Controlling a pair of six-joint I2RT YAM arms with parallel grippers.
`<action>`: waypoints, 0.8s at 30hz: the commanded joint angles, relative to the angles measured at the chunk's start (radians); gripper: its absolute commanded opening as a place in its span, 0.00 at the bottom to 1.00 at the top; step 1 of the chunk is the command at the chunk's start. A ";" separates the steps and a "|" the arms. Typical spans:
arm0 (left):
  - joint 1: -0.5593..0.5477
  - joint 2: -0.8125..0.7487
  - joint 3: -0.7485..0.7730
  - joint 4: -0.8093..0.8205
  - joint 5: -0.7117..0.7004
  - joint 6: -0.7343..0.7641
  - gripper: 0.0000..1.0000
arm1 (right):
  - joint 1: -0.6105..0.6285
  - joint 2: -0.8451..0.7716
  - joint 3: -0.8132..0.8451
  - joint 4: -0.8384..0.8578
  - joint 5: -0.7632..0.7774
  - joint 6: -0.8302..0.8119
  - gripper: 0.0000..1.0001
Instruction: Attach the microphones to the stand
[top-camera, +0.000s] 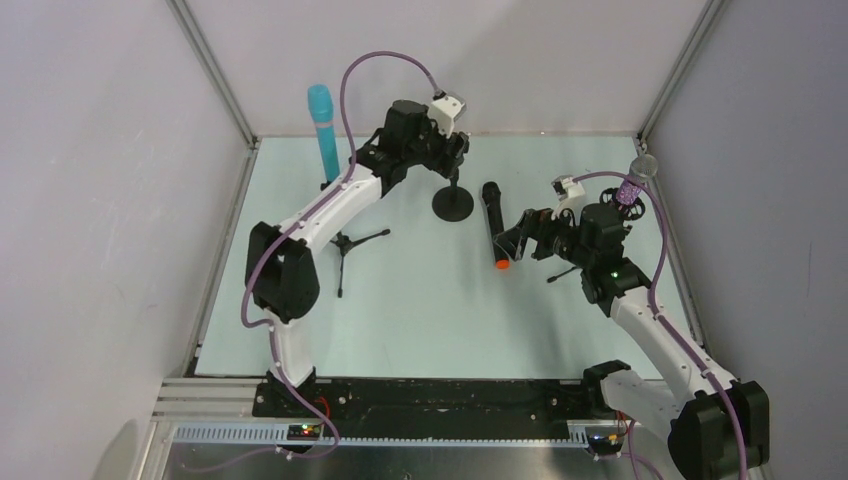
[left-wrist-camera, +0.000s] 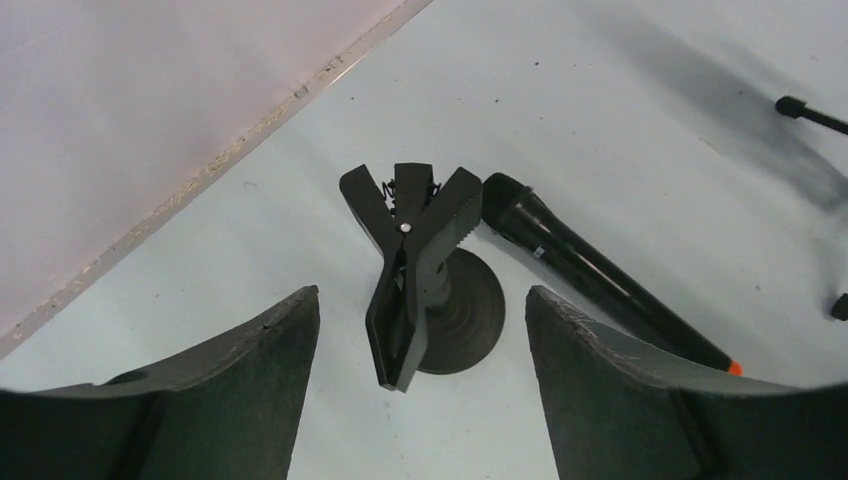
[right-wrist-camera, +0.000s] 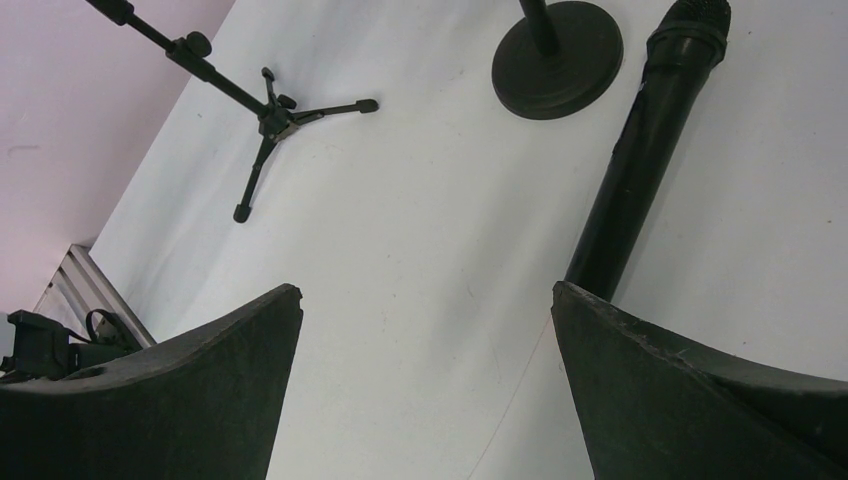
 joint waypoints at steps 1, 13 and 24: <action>0.008 0.024 0.063 0.021 0.027 0.066 0.75 | -0.008 -0.018 -0.003 0.023 -0.005 0.004 0.99; 0.012 0.059 0.065 0.020 0.116 0.112 0.34 | -0.015 -0.027 -0.005 0.017 -0.006 0.010 0.99; 0.013 -0.008 0.022 0.020 0.120 0.121 0.00 | -0.015 -0.051 -0.007 0.015 -0.004 0.014 0.99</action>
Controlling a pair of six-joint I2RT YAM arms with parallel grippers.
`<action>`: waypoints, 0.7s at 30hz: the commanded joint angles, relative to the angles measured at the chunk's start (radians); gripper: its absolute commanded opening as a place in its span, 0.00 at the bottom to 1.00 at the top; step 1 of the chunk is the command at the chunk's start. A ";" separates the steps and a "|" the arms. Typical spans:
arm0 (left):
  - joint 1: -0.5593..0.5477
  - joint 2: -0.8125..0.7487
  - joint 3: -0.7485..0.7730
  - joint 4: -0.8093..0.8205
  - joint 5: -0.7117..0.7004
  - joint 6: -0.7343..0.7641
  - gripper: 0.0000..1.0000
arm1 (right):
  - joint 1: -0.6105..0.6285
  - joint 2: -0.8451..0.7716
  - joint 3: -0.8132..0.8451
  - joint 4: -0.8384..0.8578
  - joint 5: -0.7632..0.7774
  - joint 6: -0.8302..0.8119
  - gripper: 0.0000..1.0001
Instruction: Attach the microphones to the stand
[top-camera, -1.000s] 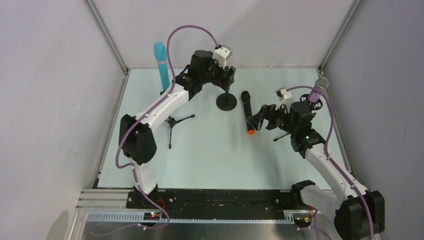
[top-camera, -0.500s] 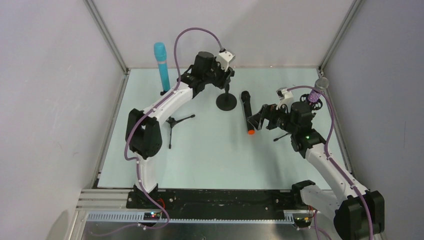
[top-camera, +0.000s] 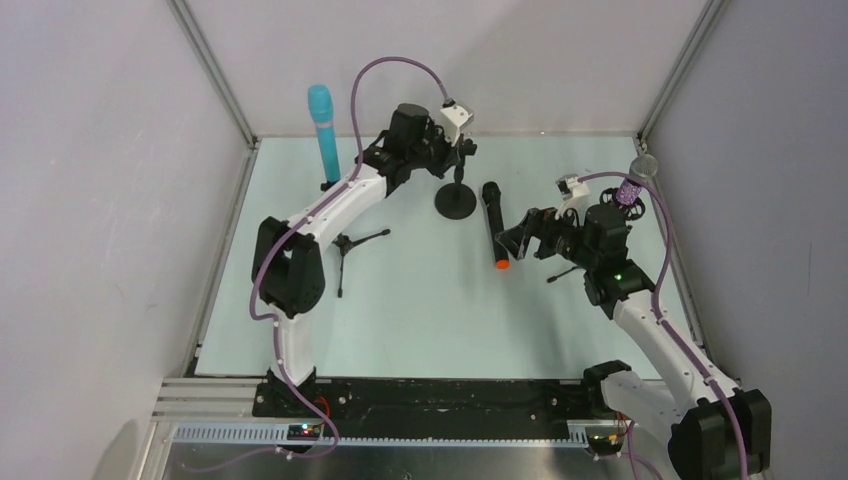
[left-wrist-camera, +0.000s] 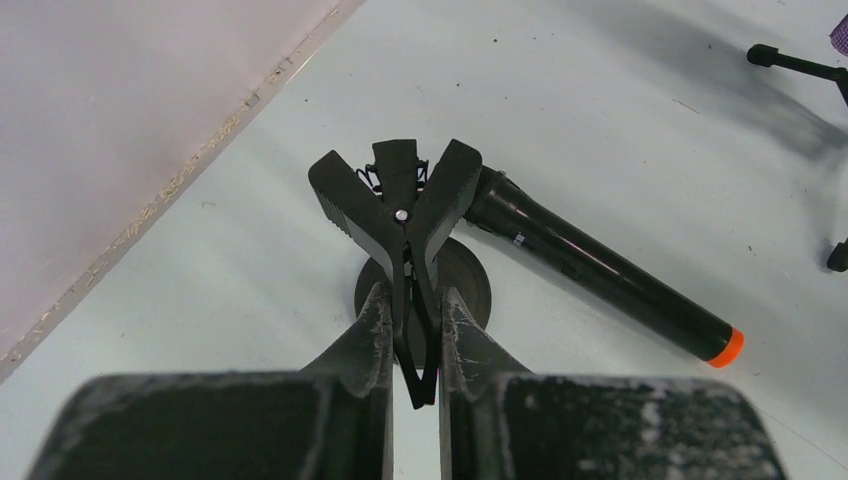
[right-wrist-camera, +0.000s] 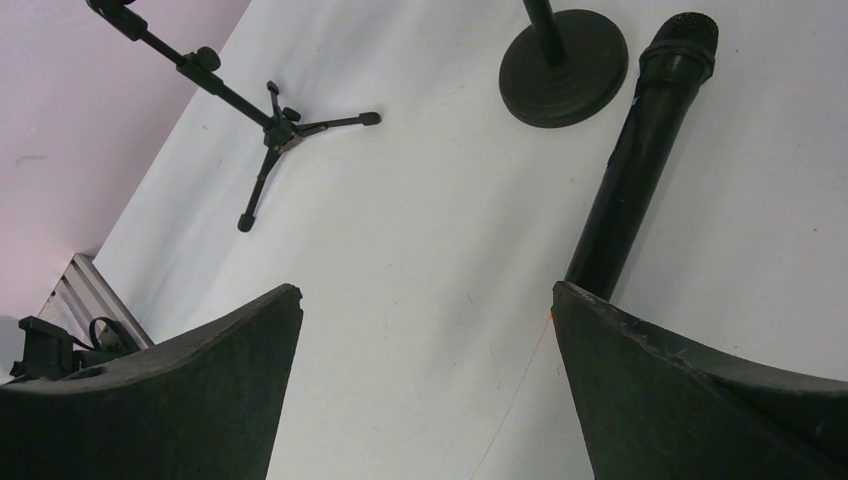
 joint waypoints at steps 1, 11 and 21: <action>0.004 -0.076 -0.004 0.022 0.012 0.036 0.00 | -0.004 -0.024 -0.006 0.016 -0.005 0.011 0.99; -0.021 -0.246 -0.109 0.023 0.009 0.074 0.00 | -0.004 -0.026 -0.007 0.016 -0.022 0.034 1.00; -0.068 -0.412 -0.249 0.024 0.045 0.091 0.00 | -0.005 -0.036 -0.030 0.021 -0.024 0.046 0.99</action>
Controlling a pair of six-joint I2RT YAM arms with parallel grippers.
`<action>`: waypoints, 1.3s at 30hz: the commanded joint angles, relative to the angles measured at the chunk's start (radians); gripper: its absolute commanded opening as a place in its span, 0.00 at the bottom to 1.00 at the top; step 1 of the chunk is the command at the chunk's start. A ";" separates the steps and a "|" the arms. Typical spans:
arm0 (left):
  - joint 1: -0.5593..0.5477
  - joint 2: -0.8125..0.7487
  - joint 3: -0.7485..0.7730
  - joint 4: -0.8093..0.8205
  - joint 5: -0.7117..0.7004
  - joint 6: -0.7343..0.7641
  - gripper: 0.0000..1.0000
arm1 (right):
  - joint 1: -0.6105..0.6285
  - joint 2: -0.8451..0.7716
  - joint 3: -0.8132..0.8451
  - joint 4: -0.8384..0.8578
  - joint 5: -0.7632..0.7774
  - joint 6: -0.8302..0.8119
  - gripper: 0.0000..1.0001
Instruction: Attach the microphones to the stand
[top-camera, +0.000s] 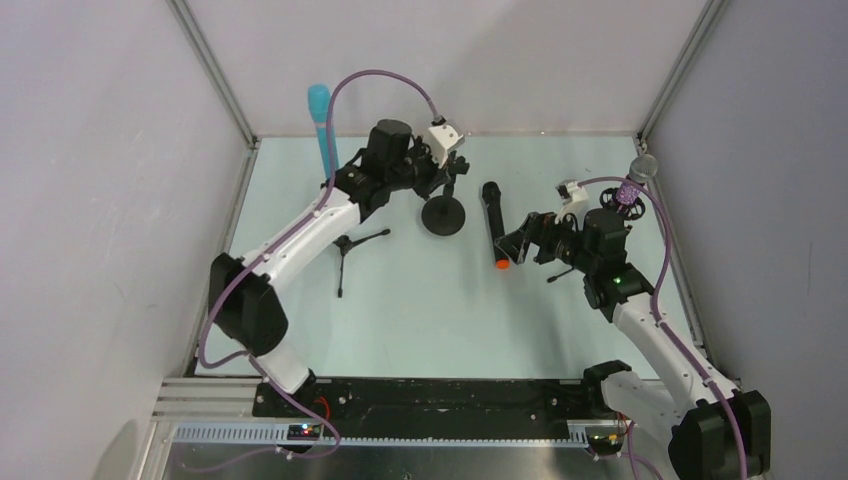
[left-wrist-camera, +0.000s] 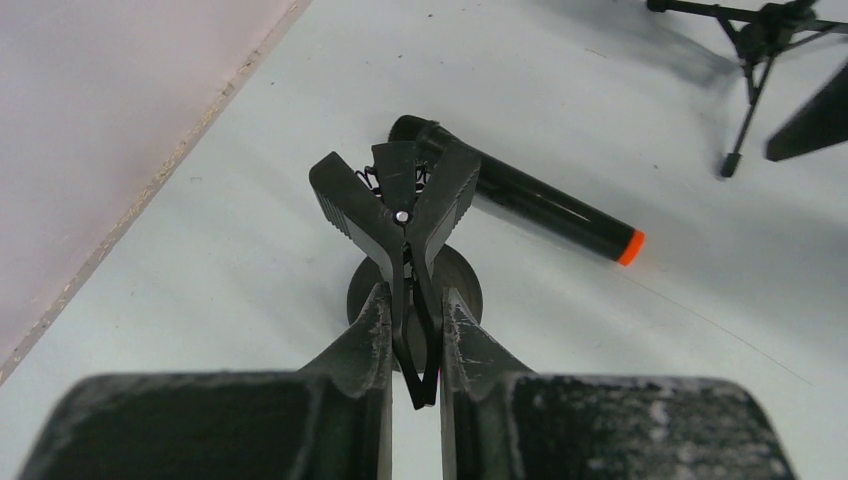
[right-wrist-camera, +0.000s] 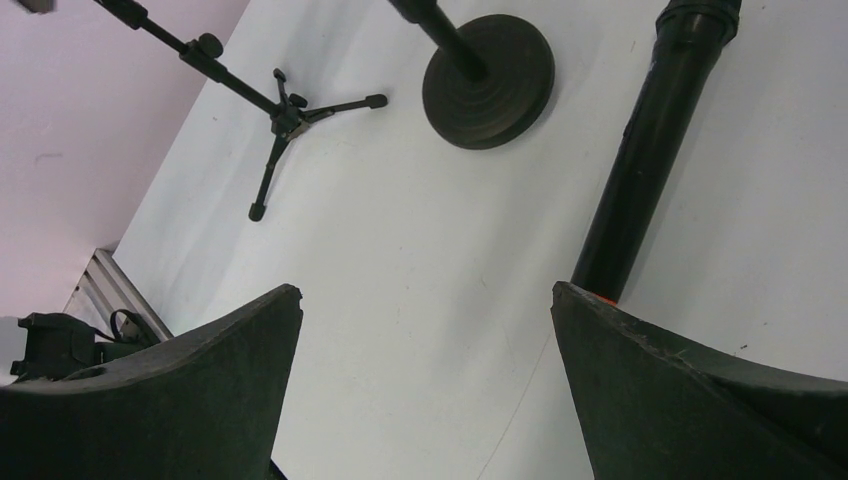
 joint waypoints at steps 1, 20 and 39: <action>-0.026 -0.131 -0.033 0.083 0.050 0.037 0.00 | -0.004 -0.020 -0.001 0.023 -0.011 0.007 1.00; -0.139 -0.342 -0.261 0.084 -0.119 -0.158 0.00 | -0.004 0.016 -0.001 0.042 -0.016 0.008 0.99; -0.196 -0.346 -0.389 0.134 -0.261 -0.351 0.69 | 0.014 0.022 0.000 0.077 -0.056 0.046 0.99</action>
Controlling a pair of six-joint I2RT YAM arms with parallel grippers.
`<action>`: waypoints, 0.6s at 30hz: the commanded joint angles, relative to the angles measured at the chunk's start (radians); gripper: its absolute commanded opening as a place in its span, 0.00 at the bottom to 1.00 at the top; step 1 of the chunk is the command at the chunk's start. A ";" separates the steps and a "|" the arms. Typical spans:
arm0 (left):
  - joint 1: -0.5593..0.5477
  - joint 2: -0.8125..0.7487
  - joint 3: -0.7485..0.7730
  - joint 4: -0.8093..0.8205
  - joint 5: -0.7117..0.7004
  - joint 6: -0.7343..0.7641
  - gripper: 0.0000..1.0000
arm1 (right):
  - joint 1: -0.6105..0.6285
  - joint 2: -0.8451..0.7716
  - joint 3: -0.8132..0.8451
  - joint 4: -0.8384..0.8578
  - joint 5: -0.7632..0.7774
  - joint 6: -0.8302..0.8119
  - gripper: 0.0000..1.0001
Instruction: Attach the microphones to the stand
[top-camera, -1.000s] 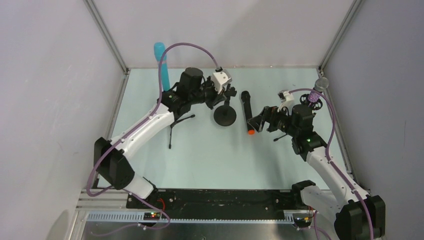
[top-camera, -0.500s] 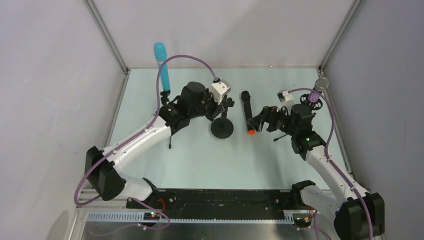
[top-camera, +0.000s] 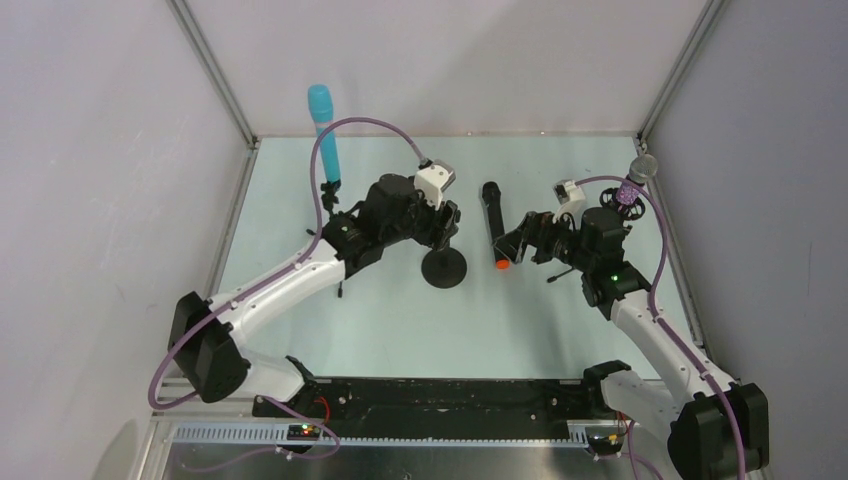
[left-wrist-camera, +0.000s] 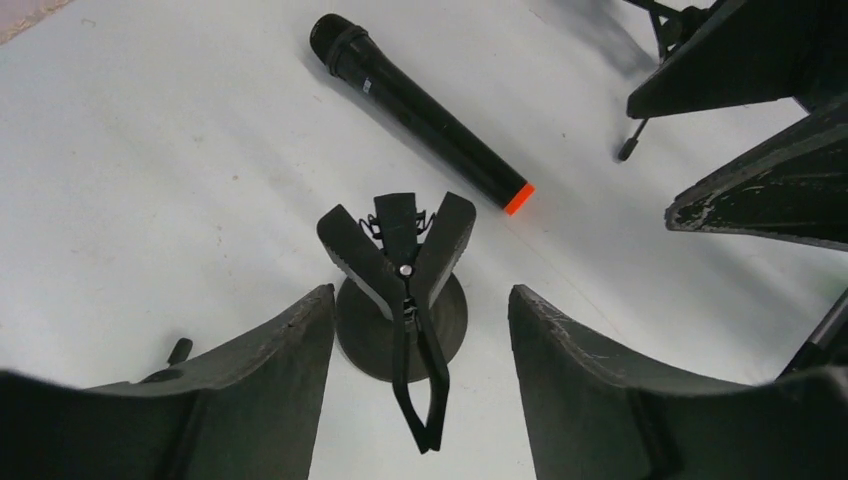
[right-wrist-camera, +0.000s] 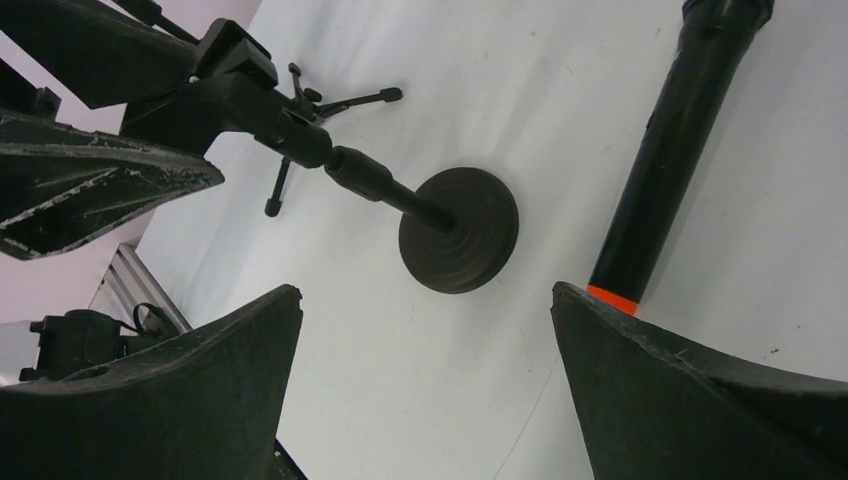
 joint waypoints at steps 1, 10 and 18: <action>-0.018 -0.062 -0.024 0.070 -0.011 -0.008 0.71 | 0.029 -0.007 0.003 0.068 -0.024 0.014 0.99; -0.019 -0.114 -0.070 0.070 0.079 -0.017 0.69 | 0.144 0.047 0.052 0.096 0.012 0.009 0.93; -0.018 -0.123 -0.101 0.069 0.216 0.023 0.66 | 0.180 0.161 0.156 0.099 0.004 0.010 0.70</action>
